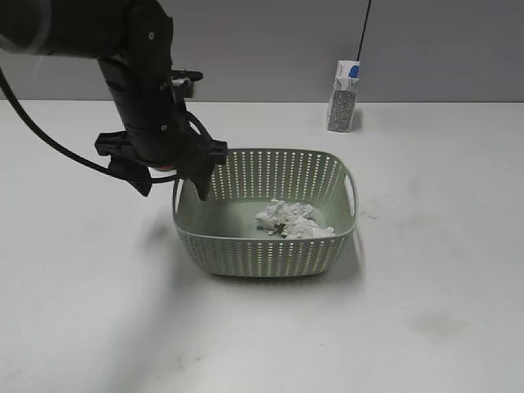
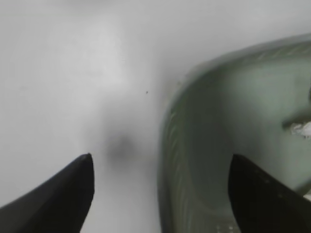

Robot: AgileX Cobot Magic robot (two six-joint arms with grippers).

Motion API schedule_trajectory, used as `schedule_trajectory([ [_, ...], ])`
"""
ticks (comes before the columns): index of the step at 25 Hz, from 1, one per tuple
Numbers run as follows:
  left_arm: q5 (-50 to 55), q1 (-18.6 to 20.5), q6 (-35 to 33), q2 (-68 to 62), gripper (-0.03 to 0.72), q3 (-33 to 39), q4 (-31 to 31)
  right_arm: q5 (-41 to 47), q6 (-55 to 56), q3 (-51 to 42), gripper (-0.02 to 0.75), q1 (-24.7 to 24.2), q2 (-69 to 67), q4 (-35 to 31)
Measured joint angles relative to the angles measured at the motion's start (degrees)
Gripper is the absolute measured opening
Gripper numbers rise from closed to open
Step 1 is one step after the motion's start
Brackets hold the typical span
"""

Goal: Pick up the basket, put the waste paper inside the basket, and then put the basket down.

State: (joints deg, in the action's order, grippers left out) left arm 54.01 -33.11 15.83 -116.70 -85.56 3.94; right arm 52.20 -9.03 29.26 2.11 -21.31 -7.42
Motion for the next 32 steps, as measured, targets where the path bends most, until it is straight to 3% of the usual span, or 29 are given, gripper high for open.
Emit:
schedule_trajectory([
  [9,5.6,6.7,-5.7,7.0,0.651,-0.5,0.2,1.6,0.7,-5.1,0.581,0.0,17.0,0.0],
  [17,14.7,18.0,-14.8,11.8,0.610,-0.6,0.3,1.6,0.8,-5.1,0.581,0.0,18.6,0.0],
  [21,15.4,24.4,-18.5,14.8,0.599,0.8,4.4,1.6,0.8,-5.1,0.581,0.0,18.6,0.0],
  [26,15.5,30.1,-23.4,20.6,0.594,7.7,6.9,1.6,0.8,-5.1,0.581,0.0,18.6,0.0],
  [32,11.6,31.7,-24.8,32.5,0.592,20.4,6.9,1.6,0.8,-5.1,0.581,0.0,18.6,0.0],
])
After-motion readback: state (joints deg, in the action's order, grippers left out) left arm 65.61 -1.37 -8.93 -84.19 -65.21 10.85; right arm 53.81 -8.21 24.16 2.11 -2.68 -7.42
